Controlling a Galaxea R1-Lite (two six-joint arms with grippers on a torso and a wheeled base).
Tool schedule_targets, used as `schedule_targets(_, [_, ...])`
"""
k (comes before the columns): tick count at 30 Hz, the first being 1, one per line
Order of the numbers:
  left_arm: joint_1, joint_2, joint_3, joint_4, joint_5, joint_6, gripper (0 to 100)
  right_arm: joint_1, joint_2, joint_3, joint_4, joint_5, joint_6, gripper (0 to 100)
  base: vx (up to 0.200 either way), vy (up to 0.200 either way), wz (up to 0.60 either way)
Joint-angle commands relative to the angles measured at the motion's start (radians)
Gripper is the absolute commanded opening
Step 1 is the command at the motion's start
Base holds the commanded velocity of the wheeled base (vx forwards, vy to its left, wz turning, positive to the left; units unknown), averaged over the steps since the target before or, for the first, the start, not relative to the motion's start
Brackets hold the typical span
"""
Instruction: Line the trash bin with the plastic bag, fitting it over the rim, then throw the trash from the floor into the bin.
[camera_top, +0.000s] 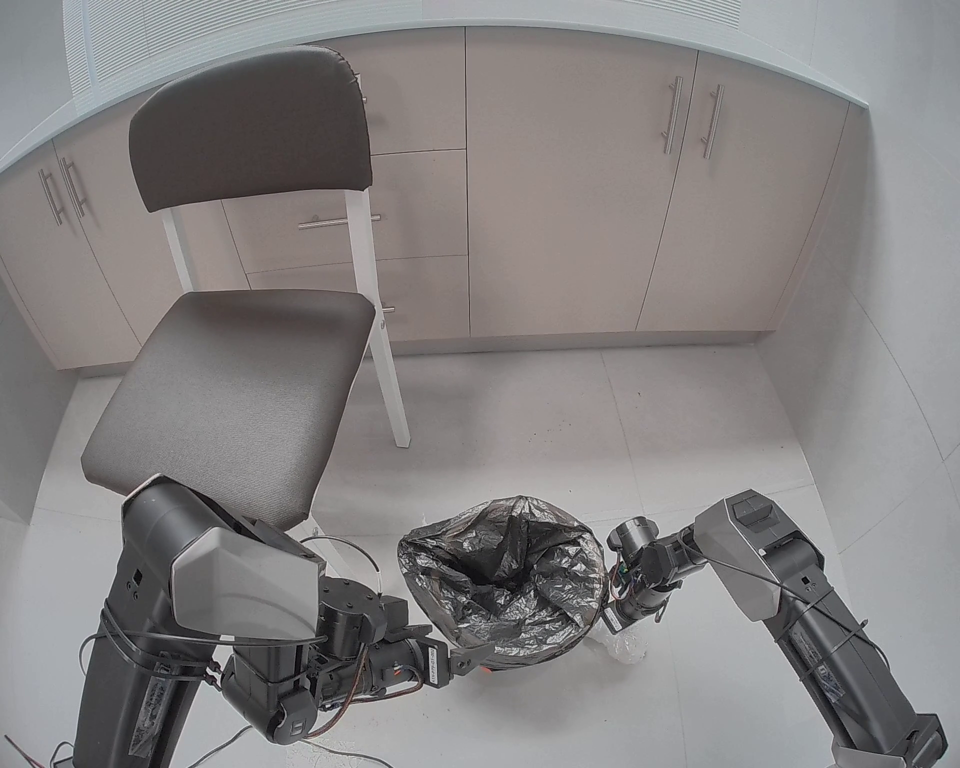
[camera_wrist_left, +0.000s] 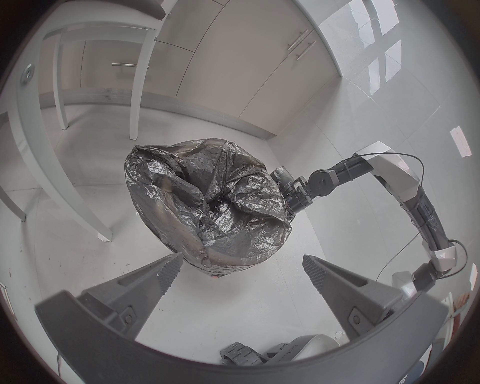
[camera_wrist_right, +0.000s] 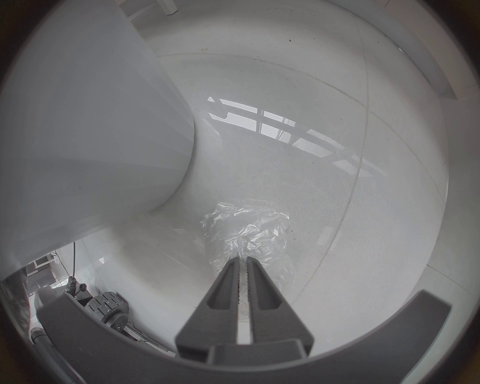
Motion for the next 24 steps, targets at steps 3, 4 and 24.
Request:
schedule_targets(3, [0.0,-0.001,0.001,0.0,0.0,0.0,100,0.002,0.002,0.0,0.001,0.025,0.0,0,0.0,0.0,0.0])
schedule_targets(4, [0.0,-0.001,0.001,0.0,0.0,0.0,100,0.003,0.002,0.0,0.001,0.021,0.001,0,0.0,0.0,0.0])
schedule_targets(24, [0.007,-0.002,0.008,0.0,-0.001,0.0,100,0.04,-0.004,0.0,0.203,-0.176,0.0,0,0.0,0.0,0.0])
